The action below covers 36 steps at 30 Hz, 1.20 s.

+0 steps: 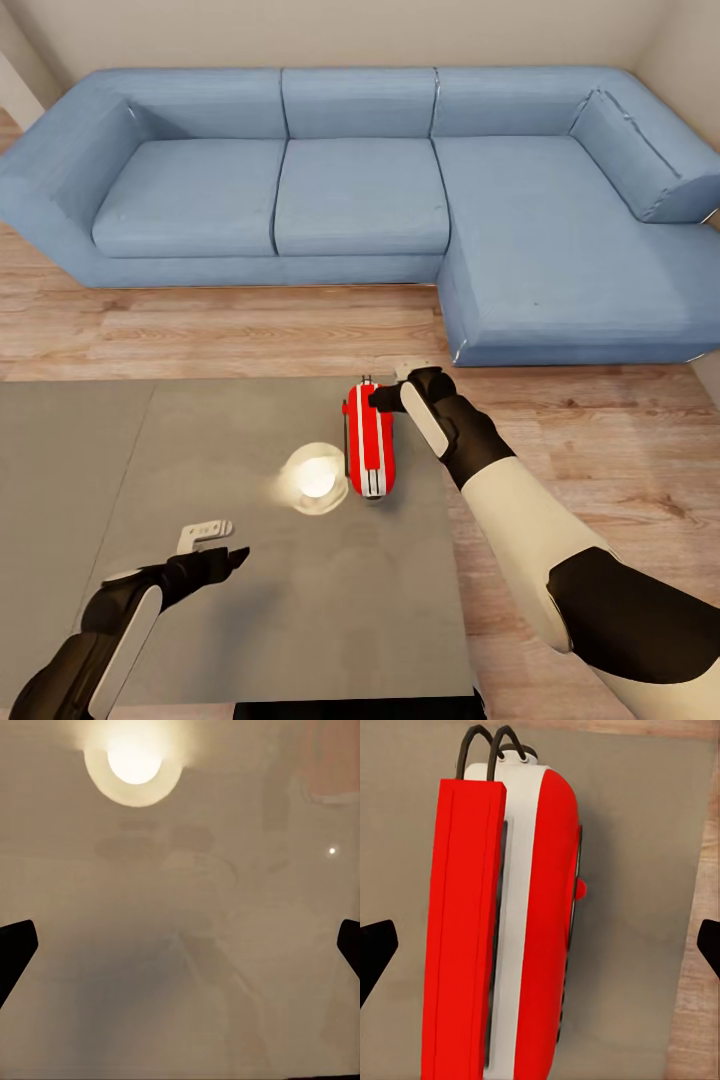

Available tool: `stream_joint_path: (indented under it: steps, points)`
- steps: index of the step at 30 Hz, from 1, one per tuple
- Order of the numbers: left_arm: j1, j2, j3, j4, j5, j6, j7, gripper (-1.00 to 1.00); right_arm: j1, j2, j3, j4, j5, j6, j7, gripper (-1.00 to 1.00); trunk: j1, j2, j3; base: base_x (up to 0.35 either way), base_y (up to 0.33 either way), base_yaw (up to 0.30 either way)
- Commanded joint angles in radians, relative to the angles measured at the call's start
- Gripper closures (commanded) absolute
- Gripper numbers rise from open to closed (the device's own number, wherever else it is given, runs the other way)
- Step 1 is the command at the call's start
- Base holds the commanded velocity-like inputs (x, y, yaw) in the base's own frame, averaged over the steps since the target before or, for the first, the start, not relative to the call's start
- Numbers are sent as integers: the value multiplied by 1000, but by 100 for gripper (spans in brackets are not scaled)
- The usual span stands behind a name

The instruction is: Turn on the radio receiver that's on the table in the living room.

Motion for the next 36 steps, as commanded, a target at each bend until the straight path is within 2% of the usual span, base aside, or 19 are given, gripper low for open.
stream_joint_path:
  steps: [1, 8, 22, 36]
  points:
    - [-1, 0, 0, 8, 1, 0, 0, -100, 0, 0, 0, -2, 1, 3, -3, -100, 0, 0, 0, 0, 0, 0]
    - [-6, 0, 0, 41, 1, 0, 0, -100, 0, 0, 0, -23, 0, 16, -52, -100, 0, 0, 0, 0, 0, 94]
    - [-7, 0, 0, 44, 1, 0, 0, -100, 0, 0, 0, -24, -1, 16, -57, -100, 0, 0, 0, 0, 0, 278]
    - [-6, 0, 0, 44, 2, 0, 0, -100, 0, 0, -3, -25, 3, 6, -63, -100, 0, 0, 0, 0, 0, 27]
